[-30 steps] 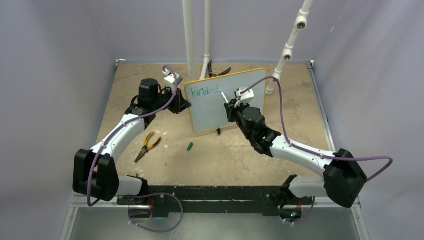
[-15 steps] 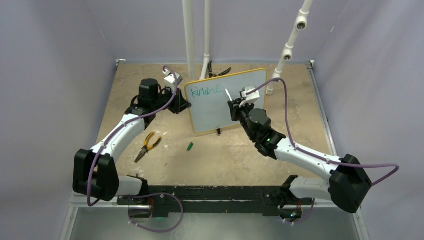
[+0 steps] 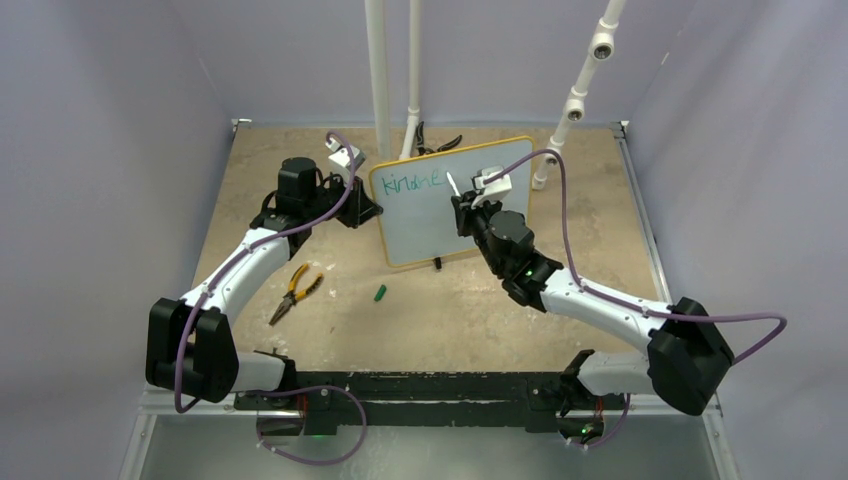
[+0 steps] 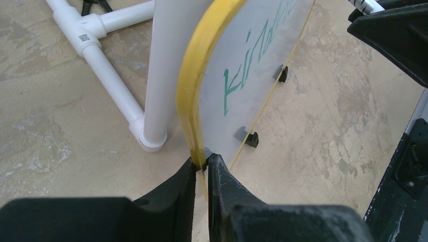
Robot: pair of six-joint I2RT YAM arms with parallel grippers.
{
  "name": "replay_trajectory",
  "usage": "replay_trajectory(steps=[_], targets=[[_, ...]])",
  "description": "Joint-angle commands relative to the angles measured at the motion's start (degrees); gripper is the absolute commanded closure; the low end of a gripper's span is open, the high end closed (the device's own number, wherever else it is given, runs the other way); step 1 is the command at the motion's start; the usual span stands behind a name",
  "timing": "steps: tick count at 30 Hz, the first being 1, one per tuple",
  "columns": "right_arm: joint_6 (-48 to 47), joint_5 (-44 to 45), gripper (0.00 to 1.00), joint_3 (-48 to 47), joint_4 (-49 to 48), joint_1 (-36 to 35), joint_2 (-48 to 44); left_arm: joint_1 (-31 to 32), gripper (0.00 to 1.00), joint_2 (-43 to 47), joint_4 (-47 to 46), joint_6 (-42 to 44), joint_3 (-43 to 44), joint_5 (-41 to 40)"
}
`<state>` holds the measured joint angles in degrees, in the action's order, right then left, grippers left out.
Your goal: Write a sentence on the whiteboard
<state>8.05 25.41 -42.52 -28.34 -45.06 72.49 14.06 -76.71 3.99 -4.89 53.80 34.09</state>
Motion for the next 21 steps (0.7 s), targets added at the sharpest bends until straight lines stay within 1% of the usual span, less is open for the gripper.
replay_trajectory(steps=[1,4,14,21], targets=[[-1.1,1.5,1.0,-2.7,-2.5,0.2,0.7,-0.1,1.0,-0.6,-1.4,1.6,1.7,-3.4],[-1.9,2.1,1.0,-2.9,-2.6,0.1,1.4,-0.1,1.0,-0.6,-1.4,1.5,1.7,-3.3],[-1.5,-1.6,1.0,0.3,-1.9,-0.1,1.2,-0.1,1.0,-0.6,-1.4,1.5,1.7,-3.3],[-0.7,-1.2,1.0,1.1,-0.9,-0.5,1.0,-0.1,1.0,-0.6,-1.4,1.5,1.7,-3.4]])
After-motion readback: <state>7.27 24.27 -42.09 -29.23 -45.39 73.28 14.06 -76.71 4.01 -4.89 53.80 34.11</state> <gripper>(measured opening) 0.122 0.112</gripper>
